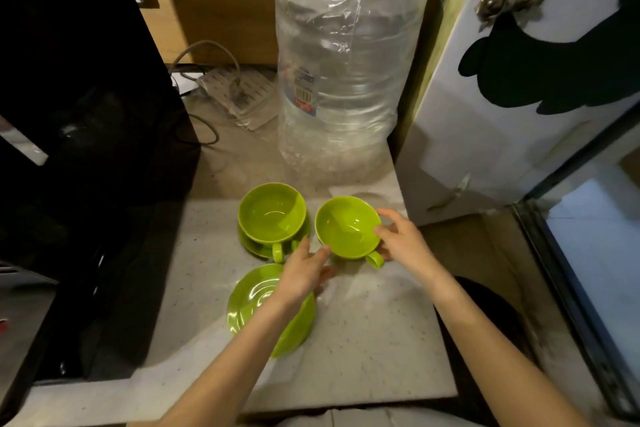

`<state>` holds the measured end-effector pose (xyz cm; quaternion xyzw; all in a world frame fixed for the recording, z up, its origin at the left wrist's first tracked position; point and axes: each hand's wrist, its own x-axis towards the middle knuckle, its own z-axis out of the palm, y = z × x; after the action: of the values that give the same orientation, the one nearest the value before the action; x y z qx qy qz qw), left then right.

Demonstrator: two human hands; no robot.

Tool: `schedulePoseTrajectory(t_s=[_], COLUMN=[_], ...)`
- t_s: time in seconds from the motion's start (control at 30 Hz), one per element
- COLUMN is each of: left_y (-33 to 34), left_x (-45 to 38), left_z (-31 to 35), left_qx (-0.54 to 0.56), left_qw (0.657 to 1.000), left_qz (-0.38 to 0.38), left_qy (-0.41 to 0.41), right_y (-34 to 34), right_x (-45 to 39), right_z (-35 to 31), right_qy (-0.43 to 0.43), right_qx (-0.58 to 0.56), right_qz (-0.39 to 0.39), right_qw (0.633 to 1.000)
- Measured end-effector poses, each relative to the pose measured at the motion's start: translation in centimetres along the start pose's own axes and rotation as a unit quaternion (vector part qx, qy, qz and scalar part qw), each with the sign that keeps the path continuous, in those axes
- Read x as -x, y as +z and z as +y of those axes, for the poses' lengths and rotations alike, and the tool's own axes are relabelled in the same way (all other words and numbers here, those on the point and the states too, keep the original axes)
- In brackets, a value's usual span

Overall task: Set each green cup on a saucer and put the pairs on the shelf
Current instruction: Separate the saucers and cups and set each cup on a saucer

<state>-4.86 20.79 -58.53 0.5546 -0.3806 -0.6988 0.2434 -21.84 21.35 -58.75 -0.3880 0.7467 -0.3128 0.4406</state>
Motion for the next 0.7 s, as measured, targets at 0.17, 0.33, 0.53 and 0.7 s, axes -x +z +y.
schedulePoseTrajectory(t_s=[0.17, 0.33, 0.53, 0.7], left_y=[1.0, 0.4, -2.7, -6.2], left_x=[-1.0, 0.9, 5.5, 9.1], left_z=[-0.2, 0.9, 2.5, 1.3], left_qx=[0.003, 0.008, -0.041, 0.037], left_qw=[0.999, 0.996, 0.983, 0.983], left_qz=[0.023, 0.015, 0.069, 0.11], left_qy=[0.043, 0.092, 0.166, 0.139], right_y=[-0.2, -1.1, 0.3, 3.3], right_x=[0.6, 2.5, 4.9, 6.4], right_z=[0.8, 0.1, -2.7, -3.4], right_qy=[-0.007, -0.037, -0.107, -0.132], right_qx=[-0.058, -0.1, -0.119, -0.092], right_qz=[0.009, 0.01, -0.02, -0.076], right_qw=[0.998, 0.994, 0.987, 0.984])
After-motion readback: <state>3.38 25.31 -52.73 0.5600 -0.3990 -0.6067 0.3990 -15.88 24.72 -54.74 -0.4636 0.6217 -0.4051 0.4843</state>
